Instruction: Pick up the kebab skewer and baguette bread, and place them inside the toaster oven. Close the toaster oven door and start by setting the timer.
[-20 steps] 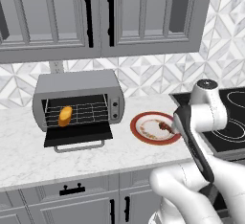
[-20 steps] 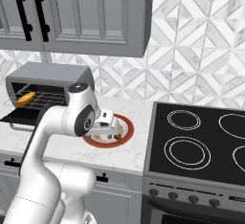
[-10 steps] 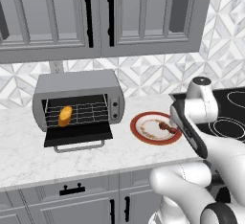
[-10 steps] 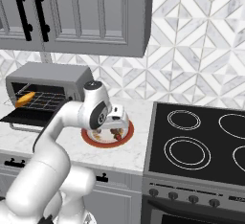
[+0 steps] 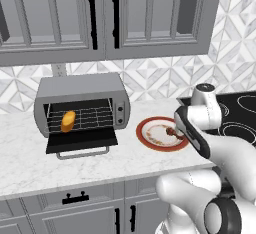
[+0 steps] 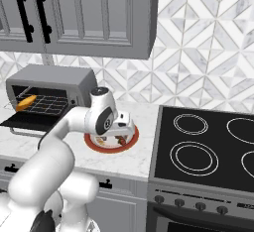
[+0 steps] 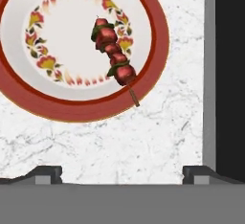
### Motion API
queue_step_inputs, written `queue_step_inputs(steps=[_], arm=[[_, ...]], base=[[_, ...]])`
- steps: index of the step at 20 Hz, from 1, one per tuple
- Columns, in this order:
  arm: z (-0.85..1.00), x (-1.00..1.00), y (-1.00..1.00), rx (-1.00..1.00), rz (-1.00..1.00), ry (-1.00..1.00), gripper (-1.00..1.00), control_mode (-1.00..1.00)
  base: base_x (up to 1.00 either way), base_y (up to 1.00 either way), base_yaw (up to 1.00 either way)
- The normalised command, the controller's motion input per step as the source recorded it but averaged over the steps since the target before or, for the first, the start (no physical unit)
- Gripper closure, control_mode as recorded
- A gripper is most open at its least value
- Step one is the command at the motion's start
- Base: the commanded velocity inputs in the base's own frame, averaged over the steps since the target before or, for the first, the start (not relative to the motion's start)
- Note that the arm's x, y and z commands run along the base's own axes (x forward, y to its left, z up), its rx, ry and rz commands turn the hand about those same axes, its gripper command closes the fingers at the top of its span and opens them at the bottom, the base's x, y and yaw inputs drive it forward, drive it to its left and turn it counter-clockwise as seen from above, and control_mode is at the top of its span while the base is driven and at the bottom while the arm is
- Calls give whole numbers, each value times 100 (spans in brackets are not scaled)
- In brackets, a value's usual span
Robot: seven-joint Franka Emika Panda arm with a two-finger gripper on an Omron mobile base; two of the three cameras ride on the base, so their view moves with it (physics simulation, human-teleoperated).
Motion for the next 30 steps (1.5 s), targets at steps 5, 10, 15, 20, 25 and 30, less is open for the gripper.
queue_step_inputs(steps=[5,10,15,20,25,30], arm=[[-22,30,0,0,1,1,-100,-100],[-11,28,0,0,0,4,-100,-100],[-22,24,0,-2,0,6,-100,-100],[-25,10,0,-1,0,7,-100,-100],[-17,23,0,0,0,3,-100,-100],[-21,10,-1,0,0,2,-100,-100]], base=[[0,0,0],[0,0,0],[0,0,0],[0,0,0],[0,0,0],[0,0,0]])
